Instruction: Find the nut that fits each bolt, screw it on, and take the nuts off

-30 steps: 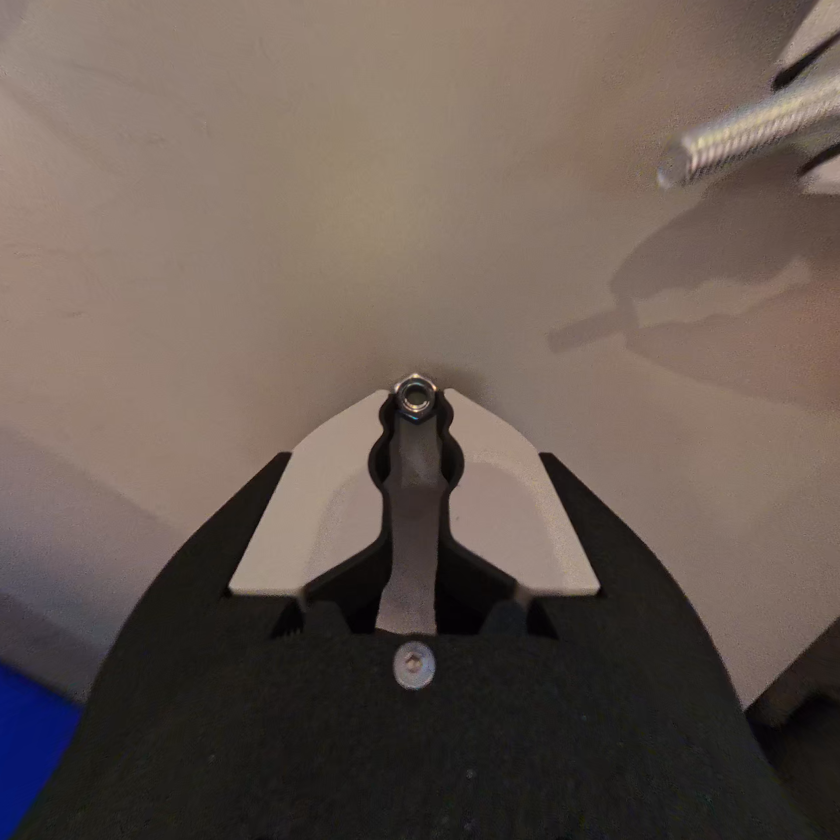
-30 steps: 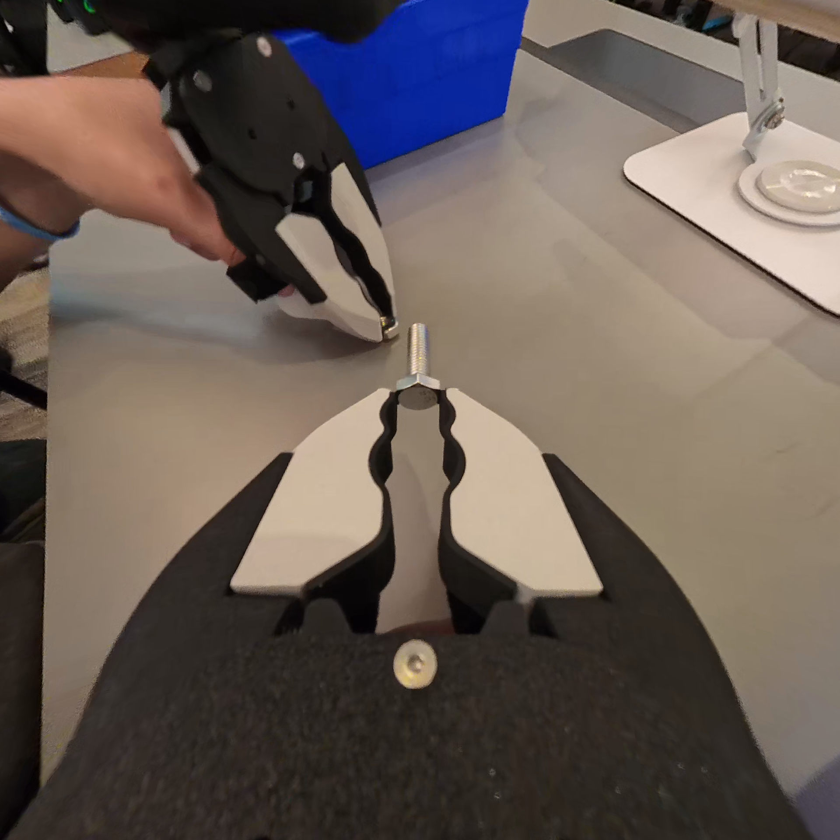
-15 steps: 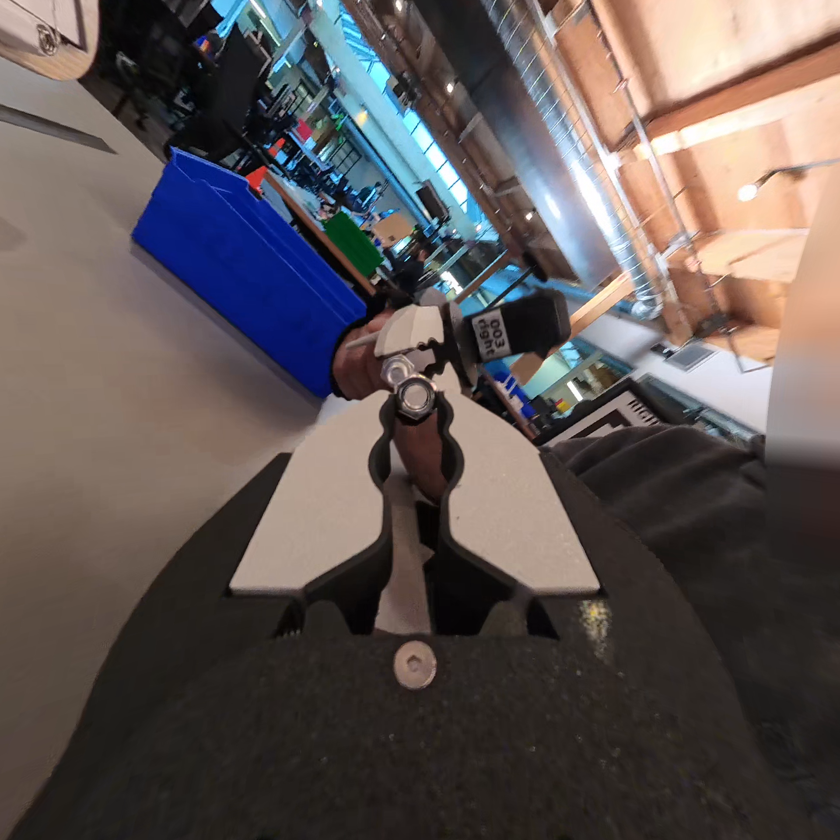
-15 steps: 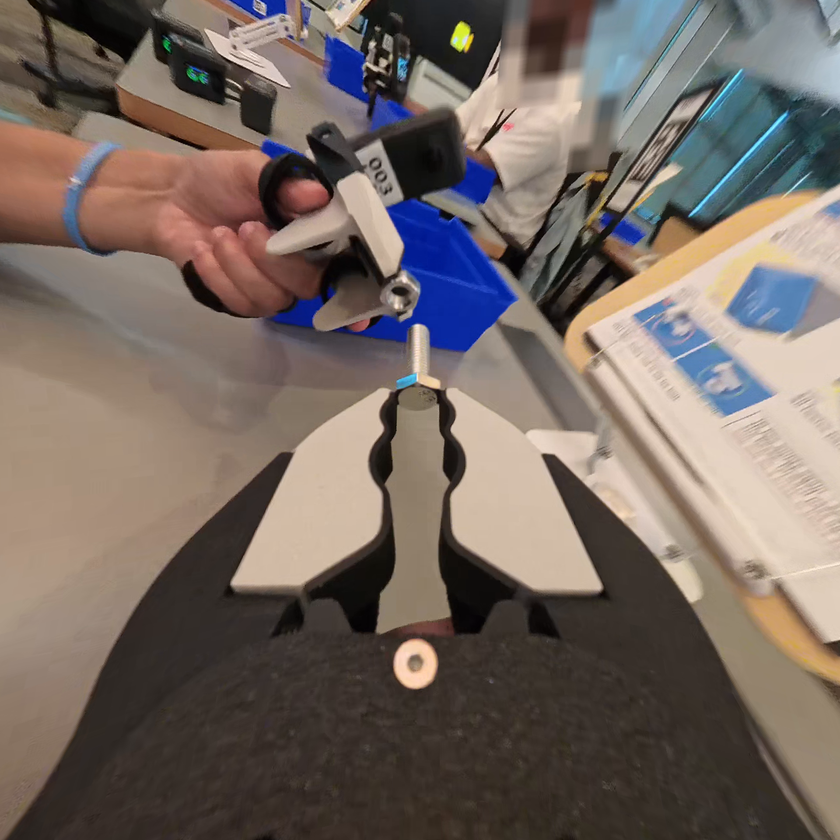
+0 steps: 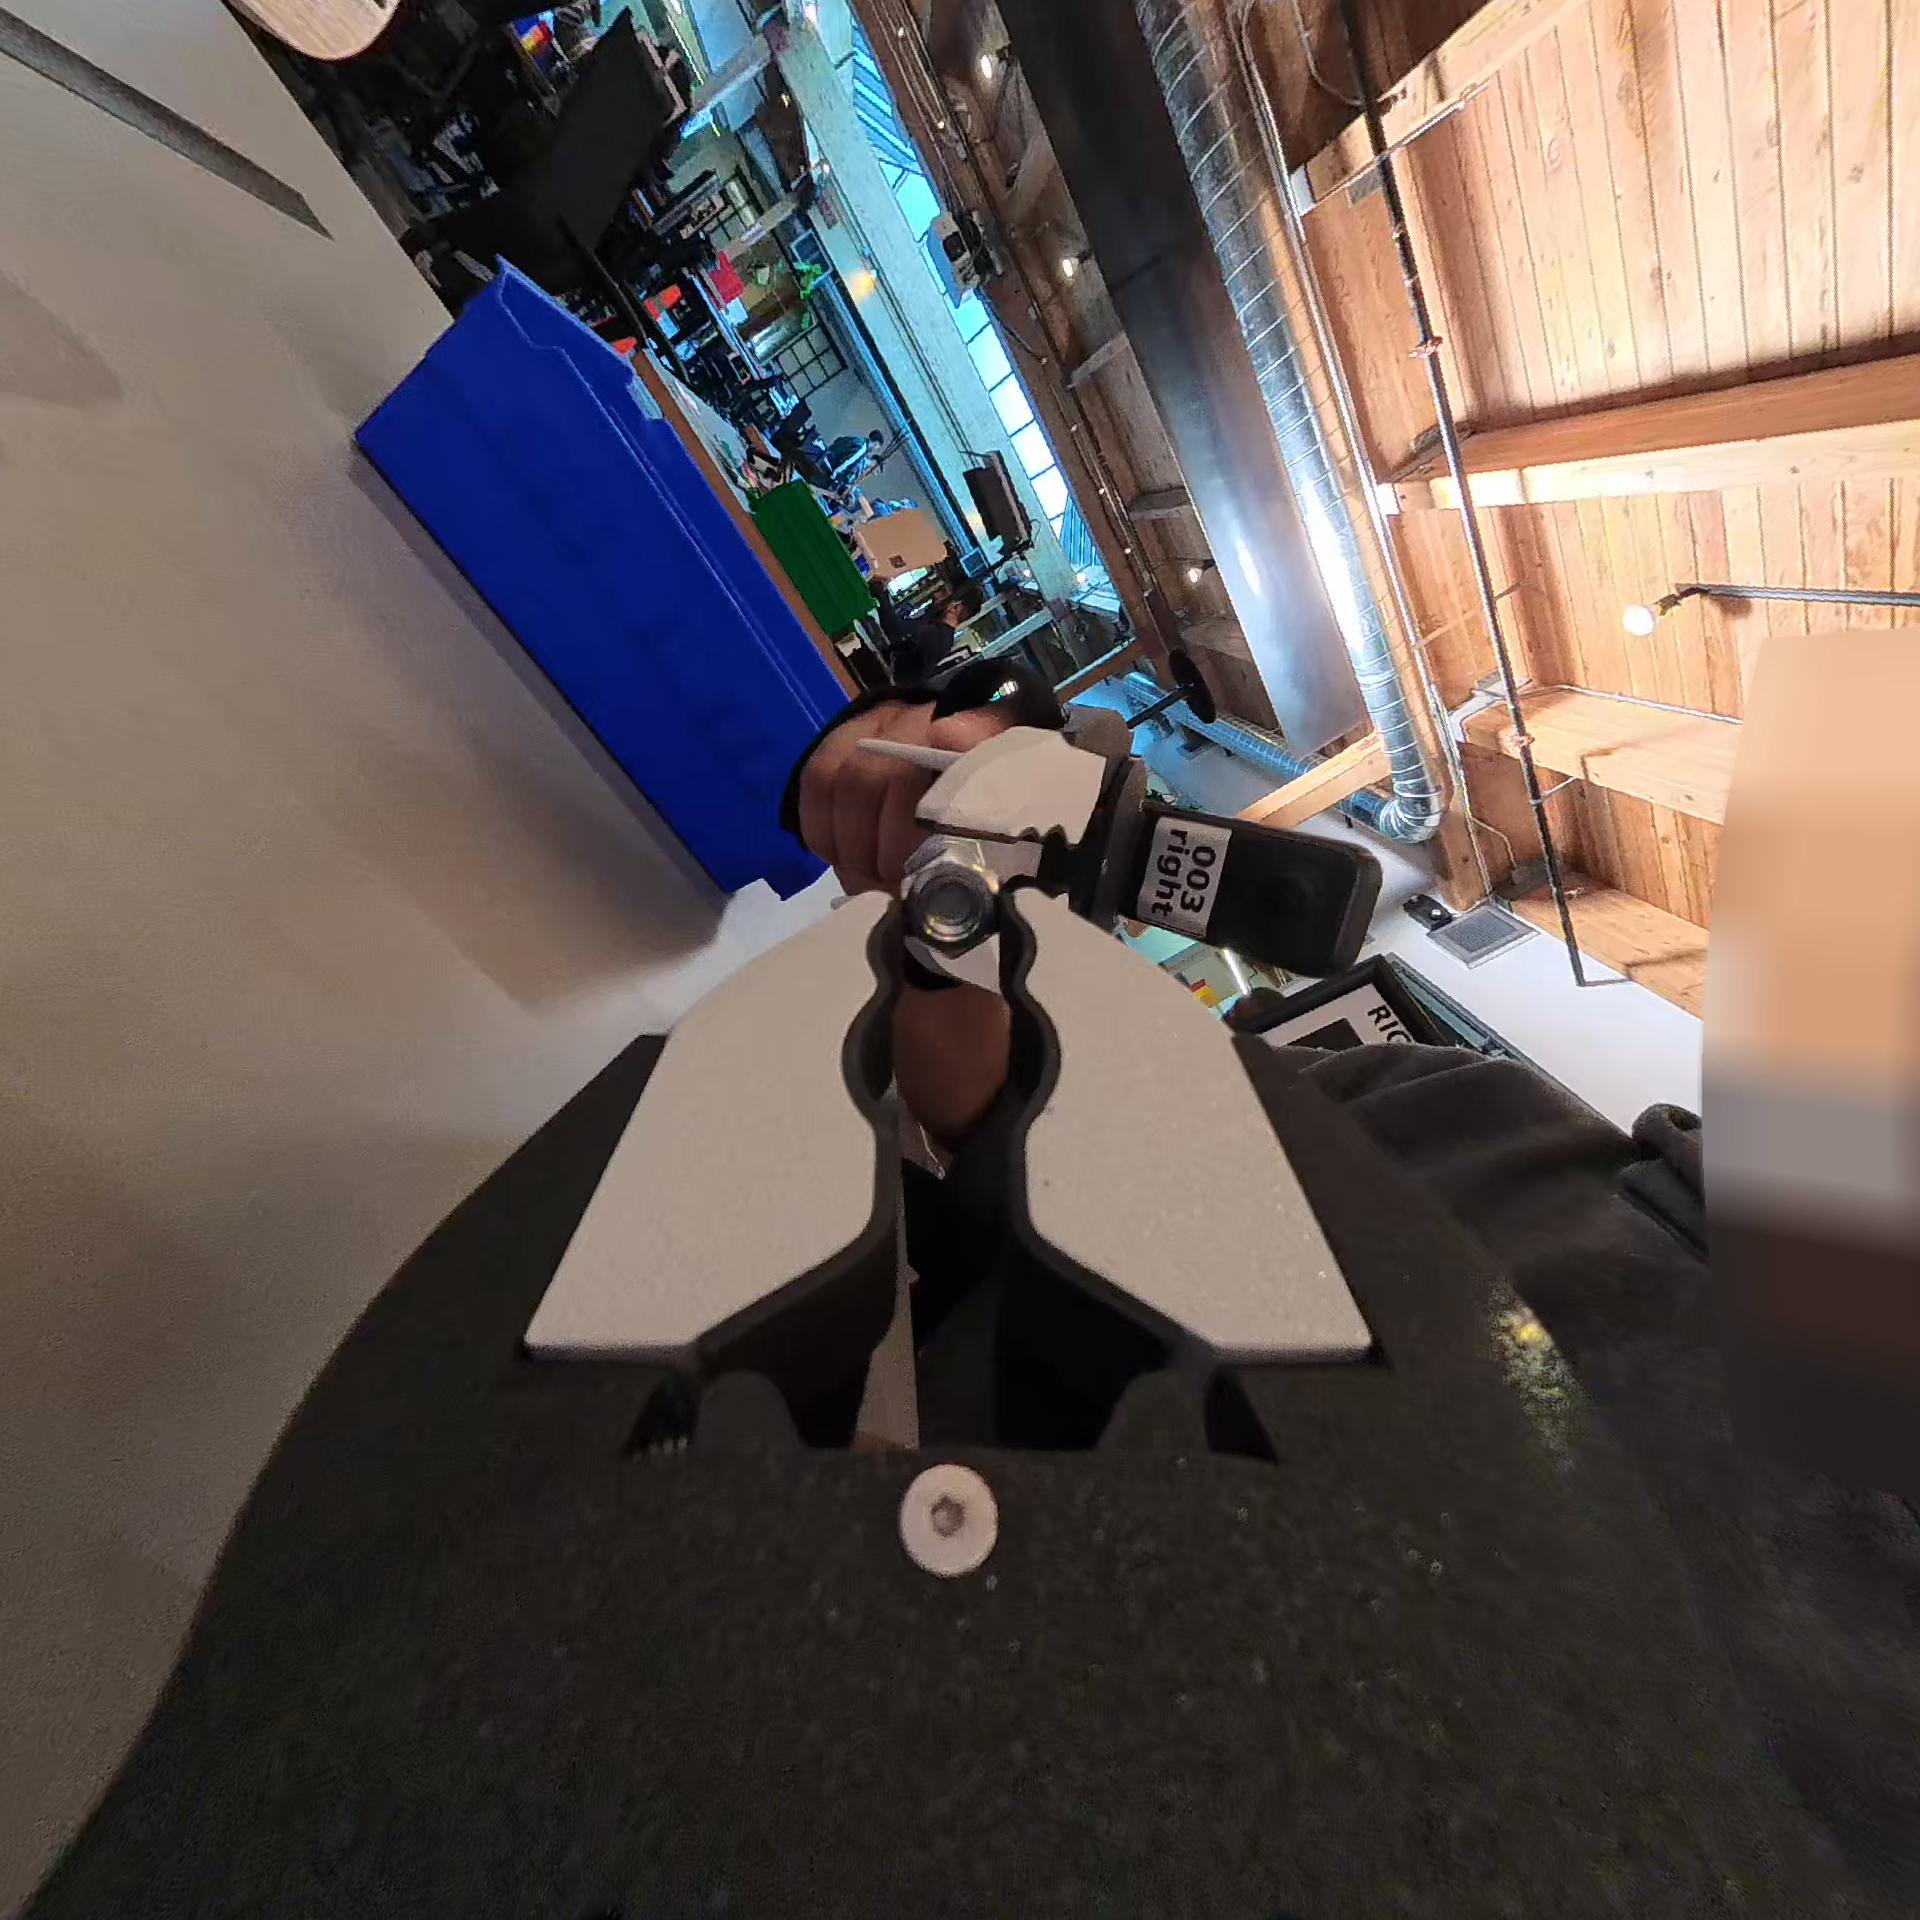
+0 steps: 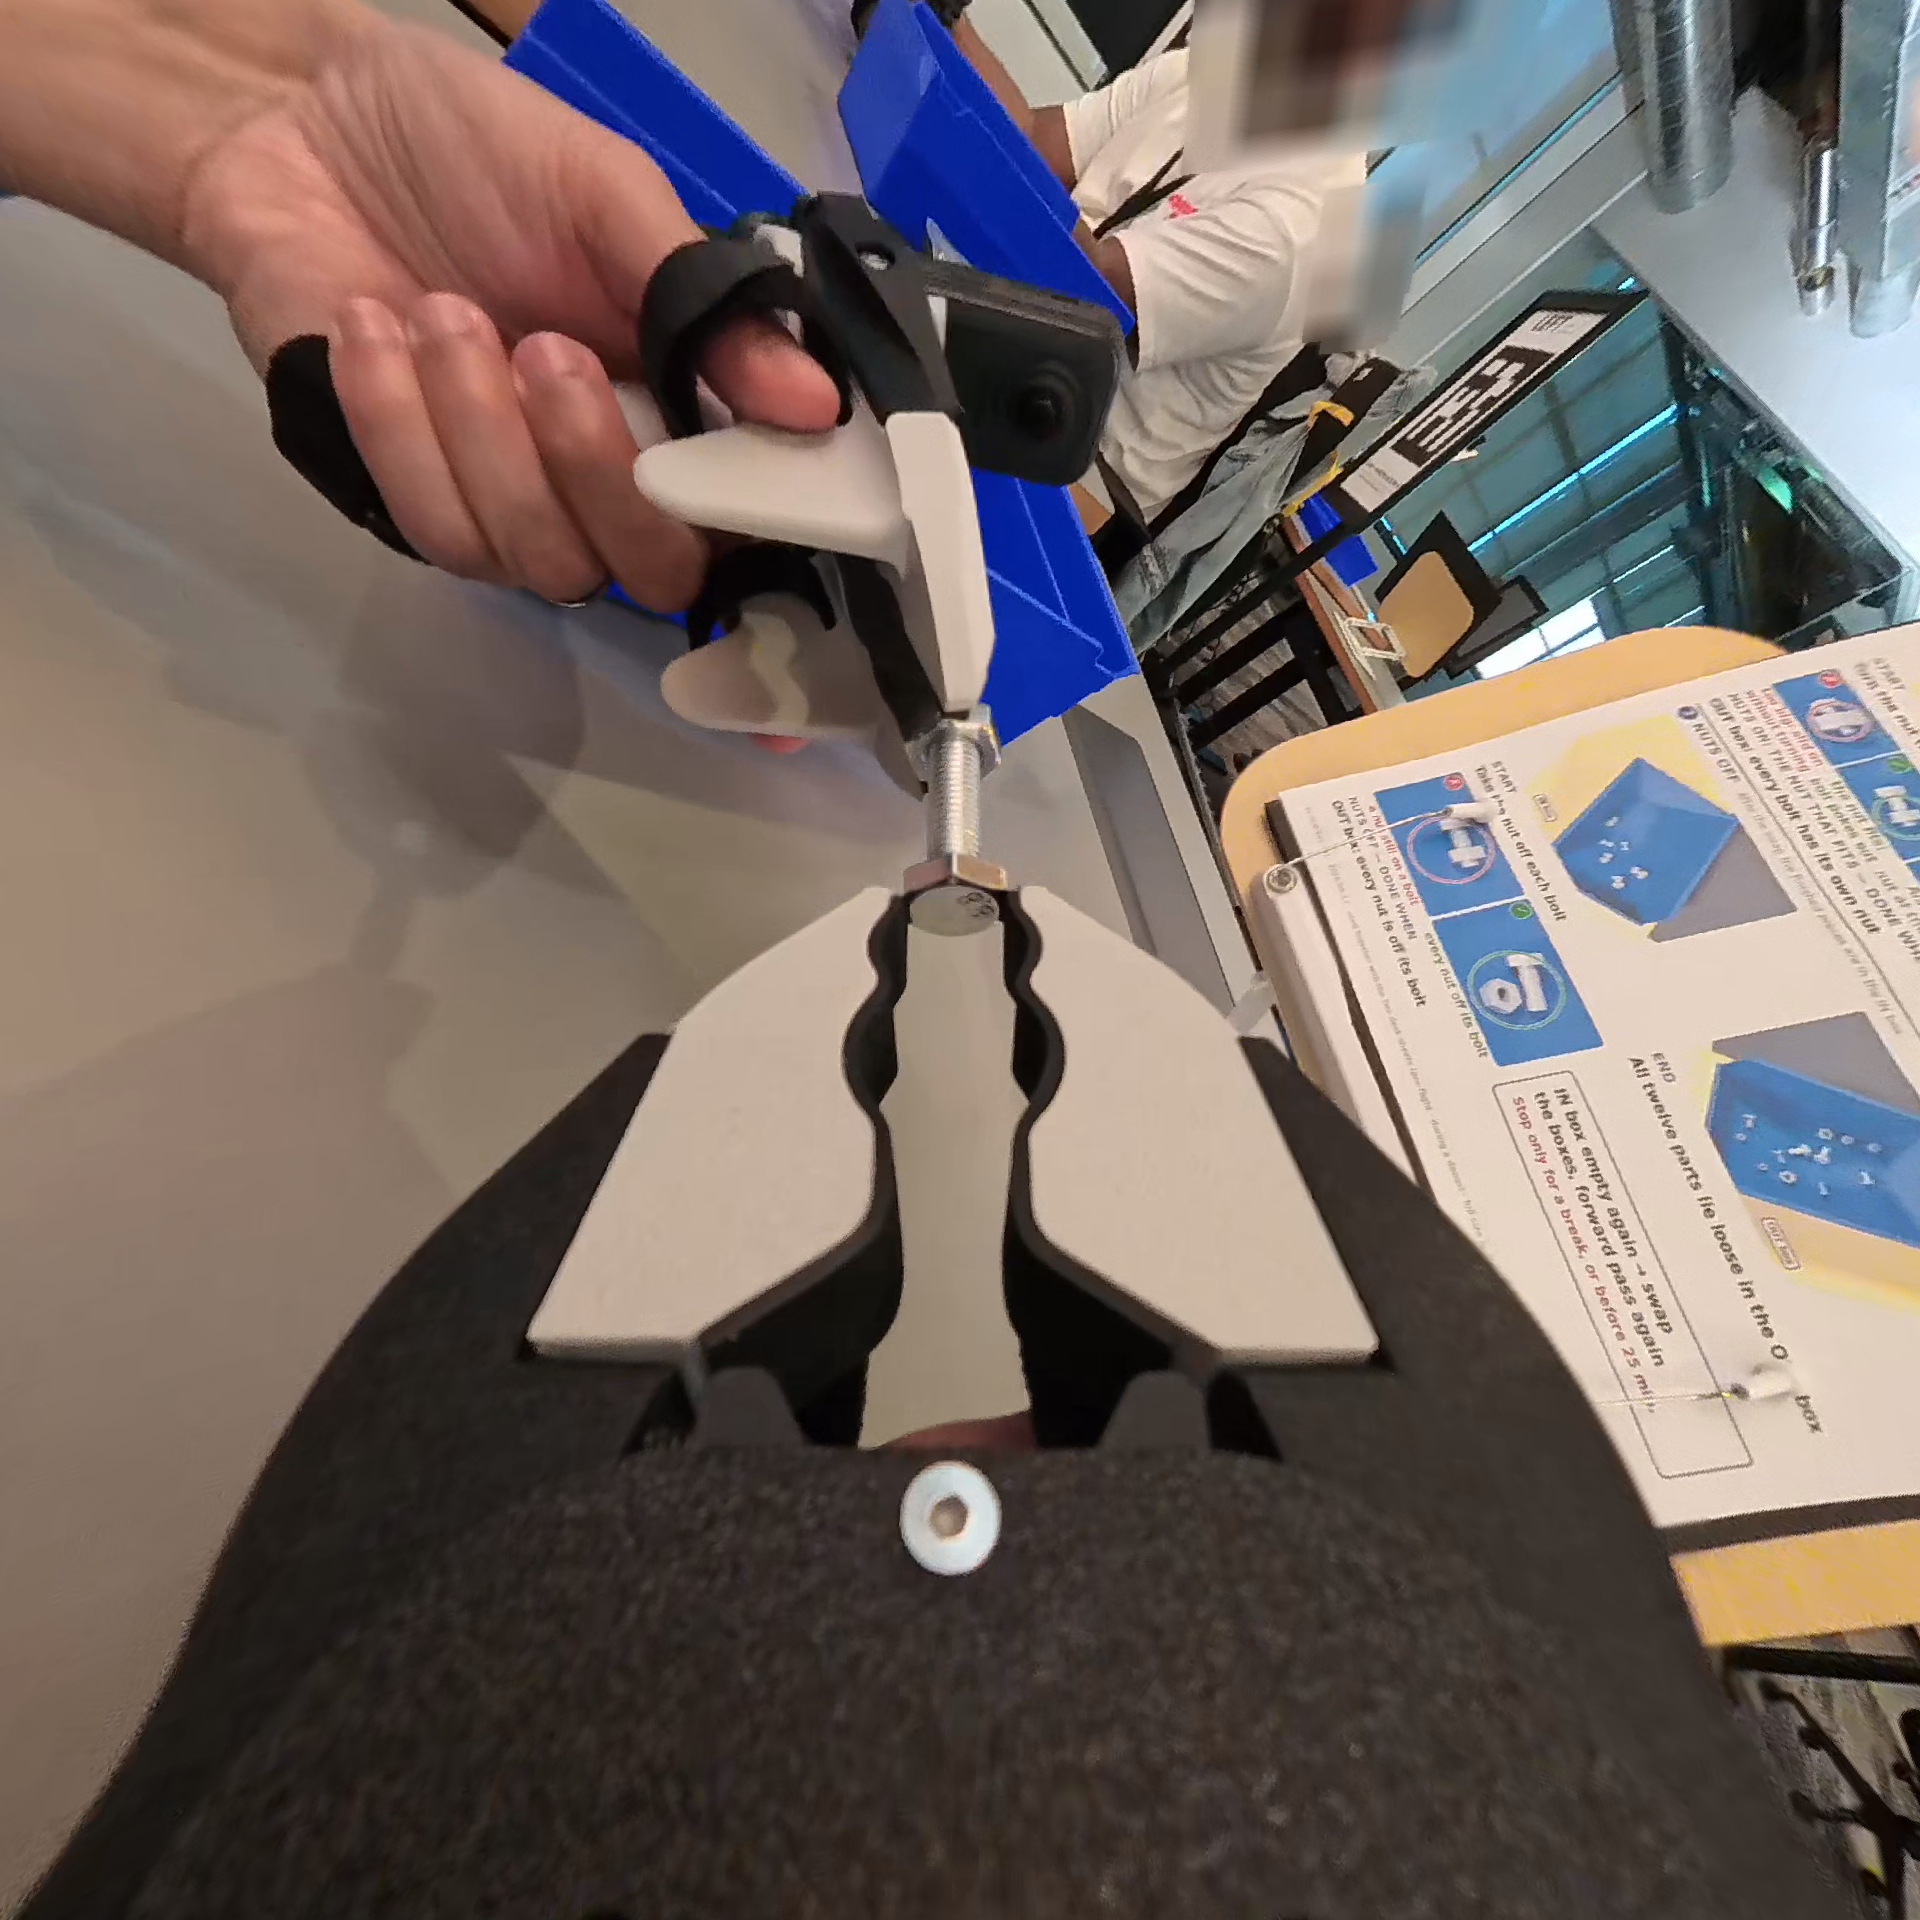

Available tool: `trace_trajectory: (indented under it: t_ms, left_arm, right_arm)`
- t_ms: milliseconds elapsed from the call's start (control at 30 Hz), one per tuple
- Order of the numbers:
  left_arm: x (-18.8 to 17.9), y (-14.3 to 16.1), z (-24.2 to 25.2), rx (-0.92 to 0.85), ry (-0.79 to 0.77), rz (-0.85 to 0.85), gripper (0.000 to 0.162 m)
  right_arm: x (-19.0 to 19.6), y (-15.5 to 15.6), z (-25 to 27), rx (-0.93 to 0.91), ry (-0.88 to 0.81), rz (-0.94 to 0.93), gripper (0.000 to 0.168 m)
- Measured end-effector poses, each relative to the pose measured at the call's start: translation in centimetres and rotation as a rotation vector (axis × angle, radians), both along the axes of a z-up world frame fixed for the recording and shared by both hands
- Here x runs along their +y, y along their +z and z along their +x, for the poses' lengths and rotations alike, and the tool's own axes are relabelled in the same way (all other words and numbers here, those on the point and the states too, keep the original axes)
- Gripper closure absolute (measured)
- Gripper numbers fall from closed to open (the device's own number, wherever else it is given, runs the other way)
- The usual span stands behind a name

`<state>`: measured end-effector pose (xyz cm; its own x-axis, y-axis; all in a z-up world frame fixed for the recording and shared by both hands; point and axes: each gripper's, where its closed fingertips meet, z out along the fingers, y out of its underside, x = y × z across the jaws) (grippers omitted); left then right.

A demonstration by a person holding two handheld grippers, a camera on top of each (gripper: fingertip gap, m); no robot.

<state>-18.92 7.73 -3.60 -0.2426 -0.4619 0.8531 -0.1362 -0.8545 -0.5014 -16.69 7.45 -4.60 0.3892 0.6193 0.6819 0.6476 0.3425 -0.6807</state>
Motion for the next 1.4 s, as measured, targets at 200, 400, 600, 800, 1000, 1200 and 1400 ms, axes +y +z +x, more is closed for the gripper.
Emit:
trace_trajectory:
  t_ms: [200,400,600,800,1000,1200,1400]
  left_arm:
    - [-0.7,0.2,-0.1,0.014,0.0,0.144,0.145]
    - [-2.7,0.0,0.1,0.078,-0.053,0.388,0.145]
    - [-4.2,-1.9,0.1,0.242,-0.11,0.61,0.145]
    - [-4.4,-1.9,-0.3,0.214,-0.187,0.381,0.145]
    - [-5.2,-2.2,-0.4,0.181,-0.285,0.171,0.145]
    - [-6.6,-2.2,-0.5,0.144,-0.381,0.104,0.145]
    - [-7.4,-1.7,-0.4,0.119,-0.389,0.22,0.145]
  right_arm:
    - [-0.4,-0.2,-0.2,0.132,0.053,-0.156,0.151]
    - [-2.4,-0.4,-0.4,0.327,0.209,-0.539,0.151]
    - [-3.9,-1.7,0.0,0.124,0.219,-0.62,0.151]
    - [-3.7,-1.0,-0.2,-0.191,0.17,-0.186,0.151]
    - [-4.2,-1.0,-0.3,-0.419,0.176,0.138,0.151]
    - [-5.7,-0.6,-0.5,-0.55,0.226,0.366,0.151]
    - [-6.3,-0.6,-0.3,-0.284,0.247,0.064,0.151]
